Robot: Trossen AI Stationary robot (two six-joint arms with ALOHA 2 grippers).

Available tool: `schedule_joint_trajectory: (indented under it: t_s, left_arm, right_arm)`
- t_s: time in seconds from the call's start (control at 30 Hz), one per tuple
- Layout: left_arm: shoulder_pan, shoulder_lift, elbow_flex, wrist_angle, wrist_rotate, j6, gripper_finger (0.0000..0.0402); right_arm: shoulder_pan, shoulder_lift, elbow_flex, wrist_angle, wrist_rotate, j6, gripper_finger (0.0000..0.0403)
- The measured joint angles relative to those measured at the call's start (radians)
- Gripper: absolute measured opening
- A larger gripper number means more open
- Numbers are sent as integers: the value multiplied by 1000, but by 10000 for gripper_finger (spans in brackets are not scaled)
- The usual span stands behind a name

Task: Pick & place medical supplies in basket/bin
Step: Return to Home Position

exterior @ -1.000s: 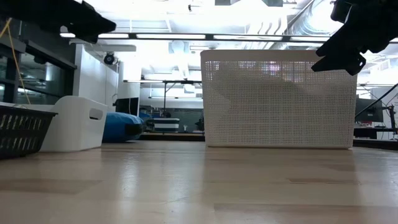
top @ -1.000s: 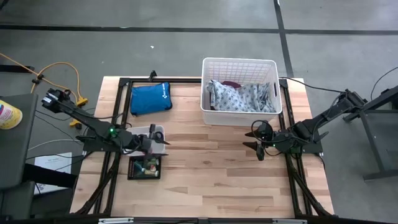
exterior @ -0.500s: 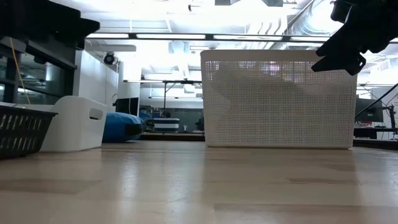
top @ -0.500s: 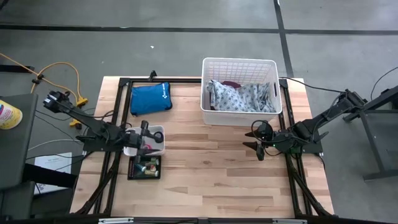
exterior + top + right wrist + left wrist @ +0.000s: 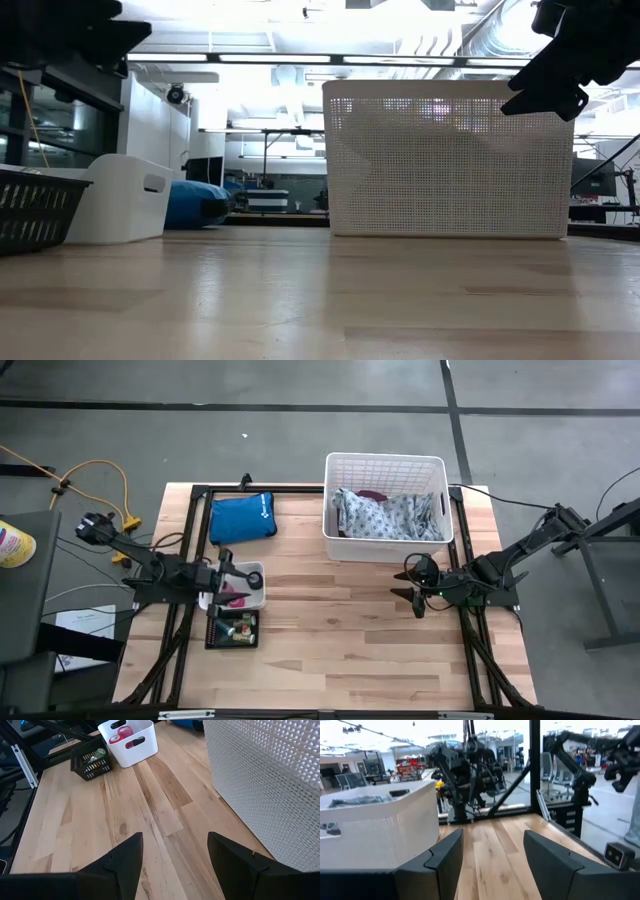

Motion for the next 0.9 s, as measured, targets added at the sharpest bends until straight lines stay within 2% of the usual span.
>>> schedule_joint_trajectory:
  t_s: [0.9]
  left_arm:
    - [0, -298, 0, -96, -3, 33, 201]
  right_arm:
    - [0, 0, 0, 0, 0, 0, 210]
